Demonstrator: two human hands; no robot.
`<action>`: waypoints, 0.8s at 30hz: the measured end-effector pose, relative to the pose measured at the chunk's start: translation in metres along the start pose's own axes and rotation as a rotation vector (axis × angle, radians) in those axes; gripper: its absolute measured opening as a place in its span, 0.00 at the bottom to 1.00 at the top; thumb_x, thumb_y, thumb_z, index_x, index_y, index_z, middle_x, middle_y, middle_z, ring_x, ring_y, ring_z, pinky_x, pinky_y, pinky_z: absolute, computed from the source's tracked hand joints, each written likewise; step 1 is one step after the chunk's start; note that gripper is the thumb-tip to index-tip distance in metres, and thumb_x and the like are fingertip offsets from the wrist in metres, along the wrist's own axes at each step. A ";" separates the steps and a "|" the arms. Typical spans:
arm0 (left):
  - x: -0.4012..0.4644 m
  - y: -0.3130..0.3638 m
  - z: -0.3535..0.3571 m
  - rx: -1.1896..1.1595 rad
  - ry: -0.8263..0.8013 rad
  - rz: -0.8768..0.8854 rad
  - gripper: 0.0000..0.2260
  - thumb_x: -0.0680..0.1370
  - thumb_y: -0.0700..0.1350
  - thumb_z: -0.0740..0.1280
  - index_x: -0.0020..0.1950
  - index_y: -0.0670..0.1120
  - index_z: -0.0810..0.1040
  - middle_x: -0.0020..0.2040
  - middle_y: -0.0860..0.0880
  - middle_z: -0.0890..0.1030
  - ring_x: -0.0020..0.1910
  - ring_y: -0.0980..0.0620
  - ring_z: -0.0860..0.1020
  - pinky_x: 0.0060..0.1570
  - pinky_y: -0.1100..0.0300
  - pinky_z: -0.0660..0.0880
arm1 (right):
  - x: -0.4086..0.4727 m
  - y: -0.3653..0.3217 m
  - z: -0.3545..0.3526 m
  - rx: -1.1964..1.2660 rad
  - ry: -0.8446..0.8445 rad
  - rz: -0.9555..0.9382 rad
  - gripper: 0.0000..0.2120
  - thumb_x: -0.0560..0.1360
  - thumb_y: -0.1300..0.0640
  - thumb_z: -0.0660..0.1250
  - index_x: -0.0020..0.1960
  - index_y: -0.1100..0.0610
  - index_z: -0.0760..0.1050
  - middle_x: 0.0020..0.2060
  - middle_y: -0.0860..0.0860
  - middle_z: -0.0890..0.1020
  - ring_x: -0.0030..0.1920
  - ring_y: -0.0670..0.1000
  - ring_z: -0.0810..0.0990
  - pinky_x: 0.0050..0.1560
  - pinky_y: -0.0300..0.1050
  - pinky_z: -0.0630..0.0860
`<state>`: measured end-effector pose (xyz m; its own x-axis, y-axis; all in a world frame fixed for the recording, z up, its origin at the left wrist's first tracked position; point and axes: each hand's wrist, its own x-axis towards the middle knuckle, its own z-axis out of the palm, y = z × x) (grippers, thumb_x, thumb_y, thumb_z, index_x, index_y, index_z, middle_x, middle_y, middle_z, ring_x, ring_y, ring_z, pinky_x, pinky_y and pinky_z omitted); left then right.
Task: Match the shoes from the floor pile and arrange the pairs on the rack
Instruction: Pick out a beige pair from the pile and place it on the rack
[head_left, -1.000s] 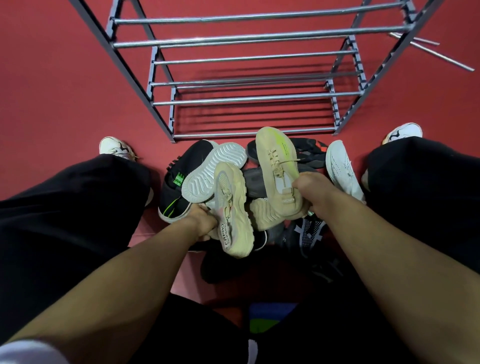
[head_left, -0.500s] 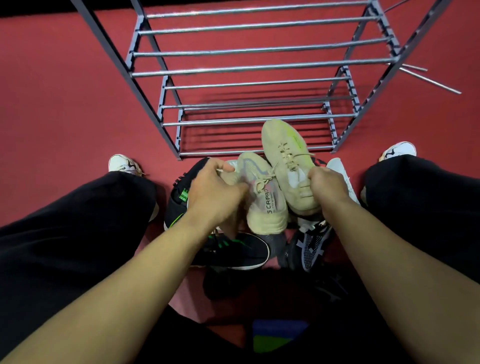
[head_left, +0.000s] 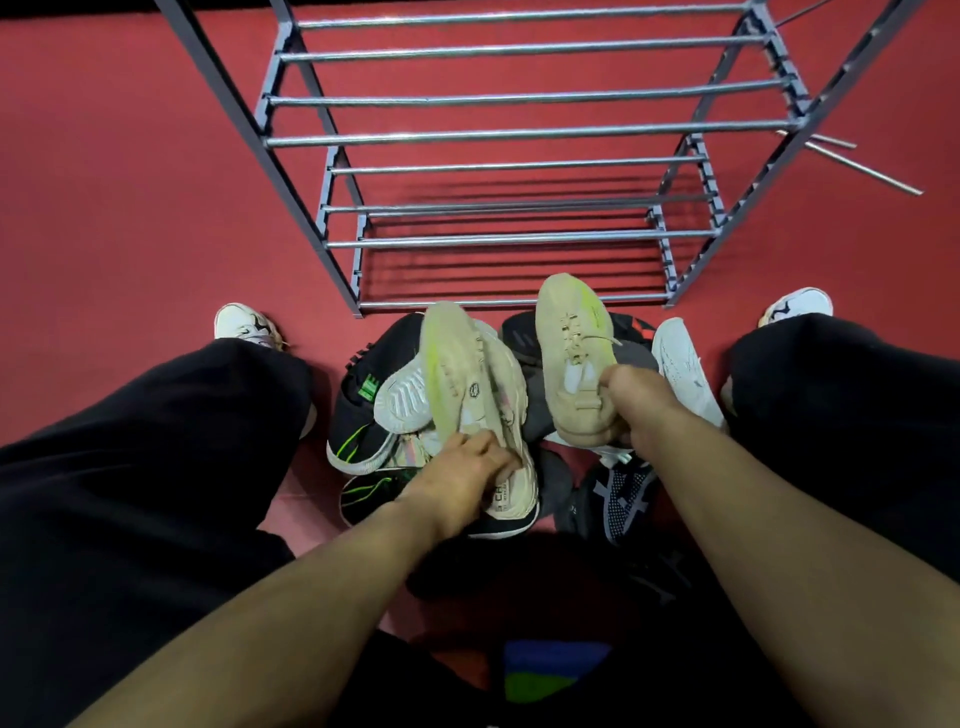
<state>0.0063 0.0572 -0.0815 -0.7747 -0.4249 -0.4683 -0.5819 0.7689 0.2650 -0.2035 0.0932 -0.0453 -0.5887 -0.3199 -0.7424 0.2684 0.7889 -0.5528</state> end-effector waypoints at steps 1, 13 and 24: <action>0.001 0.000 0.002 -0.071 -0.002 0.030 0.23 0.73 0.36 0.63 0.67 0.49 0.70 0.62 0.46 0.70 0.60 0.43 0.70 0.60 0.56 0.65 | 0.002 0.003 0.001 -0.037 -0.022 0.003 0.08 0.72 0.63 0.59 0.40 0.61 0.77 0.35 0.60 0.81 0.37 0.58 0.80 0.42 0.52 0.79; 0.019 -0.019 -0.003 -1.633 0.156 -0.841 0.17 0.76 0.46 0.69 0.62 0.43 0.73 0.51 0.44 0.80 0.41 0.48 0.78 0.39 0.54 0.78 | 0.016 0.015 0.013 -0.199 -0.079 -0.007 0.15 0.77 0.59 0.58 0.59 0.61 0.78 0.56 0.60 0.81 0.54 0.58 0.79 0.57 0.54 0.77; 0.020 -0.034 -0.036 -1.734 0.519 -0.927 0.05 0.69 0.46 0.67 0.37 0.44 0.74 0.27 0.48 0.70 0.22 0.51 0.66 0.25 0.64 0.66 | 0.017 0.000 0.023 0.036 -0.140 0.019 0.11 0.72 0.58 0.61 0.47 0.60 0.80 0.40 0.58 0.83 0.41 0.58 0.81 0.41 0.50 0.76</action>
<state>0.0020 0.0051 -0.0696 0.0341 -0.6532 -0.7564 -0.0977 -0.7554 0.6480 -0.1963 0.0760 -0.0665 -0.4719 -0.3772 -0.7969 0.3070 0.7770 -0.5495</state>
